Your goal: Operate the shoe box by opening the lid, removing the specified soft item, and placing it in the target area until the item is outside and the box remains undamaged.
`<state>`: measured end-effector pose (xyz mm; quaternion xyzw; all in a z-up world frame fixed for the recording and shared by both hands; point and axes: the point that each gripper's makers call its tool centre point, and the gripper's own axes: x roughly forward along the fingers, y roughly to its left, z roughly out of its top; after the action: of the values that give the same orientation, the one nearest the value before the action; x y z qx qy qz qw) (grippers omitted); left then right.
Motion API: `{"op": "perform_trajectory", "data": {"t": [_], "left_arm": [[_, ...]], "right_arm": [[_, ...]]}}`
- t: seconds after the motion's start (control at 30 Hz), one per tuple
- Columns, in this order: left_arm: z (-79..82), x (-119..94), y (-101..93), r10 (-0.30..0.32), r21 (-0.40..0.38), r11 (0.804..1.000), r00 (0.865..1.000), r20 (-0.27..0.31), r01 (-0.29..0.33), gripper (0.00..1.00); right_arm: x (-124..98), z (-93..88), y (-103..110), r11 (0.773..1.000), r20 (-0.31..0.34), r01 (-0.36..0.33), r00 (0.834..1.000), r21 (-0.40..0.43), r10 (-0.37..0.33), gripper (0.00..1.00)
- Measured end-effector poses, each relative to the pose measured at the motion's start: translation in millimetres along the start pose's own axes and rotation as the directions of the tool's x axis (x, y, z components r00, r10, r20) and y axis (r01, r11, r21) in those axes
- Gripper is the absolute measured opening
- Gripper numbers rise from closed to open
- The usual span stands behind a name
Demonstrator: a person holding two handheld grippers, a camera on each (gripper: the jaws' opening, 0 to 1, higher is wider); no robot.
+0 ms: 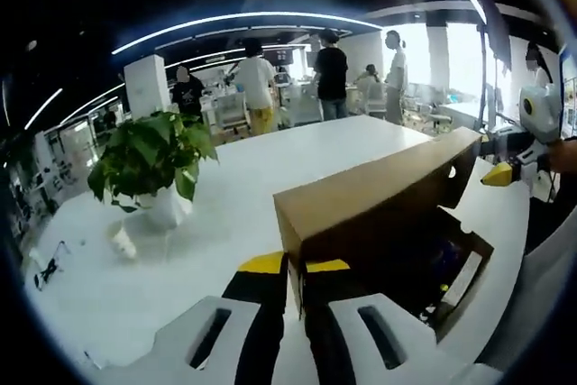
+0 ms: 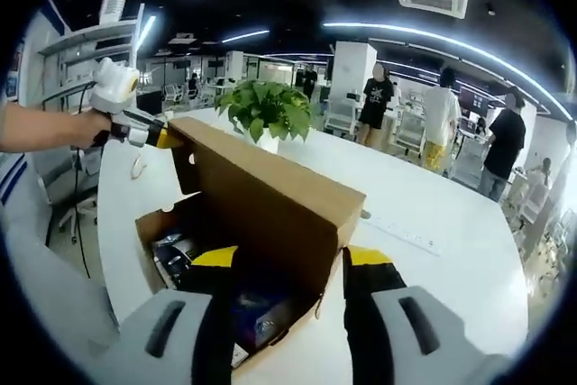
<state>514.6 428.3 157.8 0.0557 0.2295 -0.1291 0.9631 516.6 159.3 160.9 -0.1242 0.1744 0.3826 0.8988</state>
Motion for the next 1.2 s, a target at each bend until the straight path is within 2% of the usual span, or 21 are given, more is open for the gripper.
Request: {"op": "perform_trajectory", "data": {"t": [0.23,0.57,0.93,1.2], "left_arm": [[6.4,10,4.3,0.005,-0.019,1.0,1.0,-0.003,-0.005,0.02],[13.9,28,12.6,0.008,-0.031,0.999,1.0,-0.01,-0.009,0.01],[19.6,47,19.5,0.009,-0.045,0.999,1.0,-0.014,-0.009,0.01],[21.5,61,24.0,0.003,-0.065,0.998,1.0,-0.019,-0.005,0.01]], "right_arm": [[2,-8.4,-16,0.999,-0.005,0.051,0.999,0.007,-0.051,0.37],[12,-41.0,-32,0.995,-0.052,0.104,0.993,-0.002,-0.104,0.26],[28,-59.6,-46,0.991,-0.094,0.13,0.987,0.018,-0.128,0.18],[47,-65.1,-48,0.992,-0.119,0.116,0.987,0.055,-0.109,0.11]]}}
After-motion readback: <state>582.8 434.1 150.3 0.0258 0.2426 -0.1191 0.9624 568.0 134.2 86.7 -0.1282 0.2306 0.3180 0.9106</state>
